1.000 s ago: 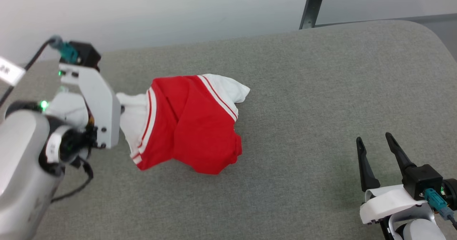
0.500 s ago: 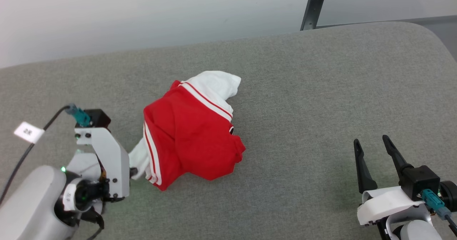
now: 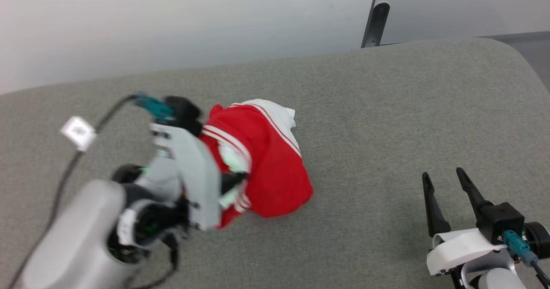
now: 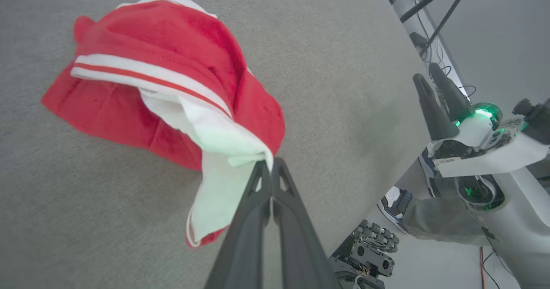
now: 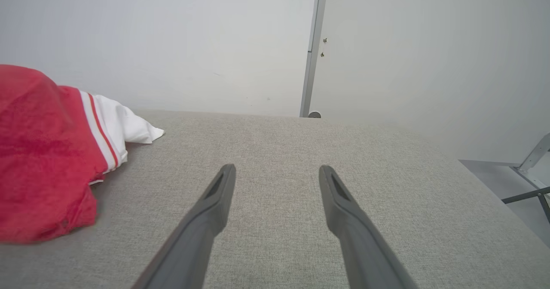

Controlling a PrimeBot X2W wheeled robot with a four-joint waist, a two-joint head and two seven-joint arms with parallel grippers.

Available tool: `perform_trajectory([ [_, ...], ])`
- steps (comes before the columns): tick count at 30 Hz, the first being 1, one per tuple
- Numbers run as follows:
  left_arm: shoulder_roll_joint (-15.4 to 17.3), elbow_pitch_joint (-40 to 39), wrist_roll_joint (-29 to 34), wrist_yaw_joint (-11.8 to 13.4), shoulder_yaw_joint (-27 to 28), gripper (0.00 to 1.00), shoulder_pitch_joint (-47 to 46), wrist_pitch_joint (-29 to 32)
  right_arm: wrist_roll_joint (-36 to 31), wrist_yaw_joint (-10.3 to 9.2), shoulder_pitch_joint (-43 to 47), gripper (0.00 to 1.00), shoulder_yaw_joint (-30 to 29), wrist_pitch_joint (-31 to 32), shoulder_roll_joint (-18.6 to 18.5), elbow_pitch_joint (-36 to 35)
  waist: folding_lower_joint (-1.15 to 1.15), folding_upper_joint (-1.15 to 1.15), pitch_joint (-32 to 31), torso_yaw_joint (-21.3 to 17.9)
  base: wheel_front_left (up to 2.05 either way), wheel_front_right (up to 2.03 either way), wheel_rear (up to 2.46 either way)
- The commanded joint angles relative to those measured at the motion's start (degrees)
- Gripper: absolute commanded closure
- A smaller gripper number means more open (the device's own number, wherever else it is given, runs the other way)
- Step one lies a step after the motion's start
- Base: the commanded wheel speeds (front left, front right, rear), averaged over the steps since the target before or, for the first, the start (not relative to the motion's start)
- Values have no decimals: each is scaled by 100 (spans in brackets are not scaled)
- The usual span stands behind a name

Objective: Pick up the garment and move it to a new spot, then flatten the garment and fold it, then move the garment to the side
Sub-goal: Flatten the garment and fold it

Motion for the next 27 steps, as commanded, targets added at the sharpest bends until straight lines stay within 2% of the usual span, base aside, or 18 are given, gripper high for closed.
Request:
perform_trajectory([
  [1,-27,-31,-4,-13,-53,100,-17,28,-2,-6,88,0,25,-7,0,2,0,0,-7,-6,0,0,0],
  [6,-406,-201,-29,-99,-524,100,51,181,0,-6,99,0,52,-7,9,10,0,0,-22,-52,0,0,0],
  [9,-700,-129,-209,-200,-780,100,223,248,12,-6,111,0,85,-7,16,16,0,0,-15,-96,0,0,0],
  [13,-922,9,-370,-284,-1084,100,478,350,57,-7,111,0,110,-7,32,26,0,0,31,-168,0,0,0],
  [16,-969,180,-221,-398,-1212,87,540,202,81,-6,79,0,134,-7,48,38,0,0,83,-207,0,0,0],
  [17,-979,272,-190,-424,-1223,76,546,146,89,-6,57,0,139,-7,50,42,0,0,100,-219,0,0,0],
  [19,-939,426,-91,-500,-1232,77,478,76,93,-6,18,0,156,-7,56,52,0,0,121,-243,0,0,0],
  [20,-894,478,-28,-547,-1219,72,402,38,89,-6,1,0,164,-7,60,56,0,0,129,-255,0,0,0],
  [21,-877,516,-11,-587,-1203,63,362,10,96,-6,-12,0,169,-7,63,60,0,0,133,-263,0,0,0],
  [22,-862,545,-10,-597,-1160,46,328,-15,99,-6,-21,0,173,-7,64,66,0,0,133,-268,0,0,0],
  [23,-849,559,-21,-580,-1107,44,292,-39,105,-6,-27,0,174,-7,68,67,0,0,132,-272,0,0,0],
  [25,-784,564,-49,-540,-1006,50,208,-15,118,-6,-23,0,155,-7,72,67,0,0,121,-269,0,0,0],
  [27,-702,525,20,-511,-937,45,137,-44,119,-6,-5,0,137,-6,75,69,0,0,102,-266,0,0,0],
])
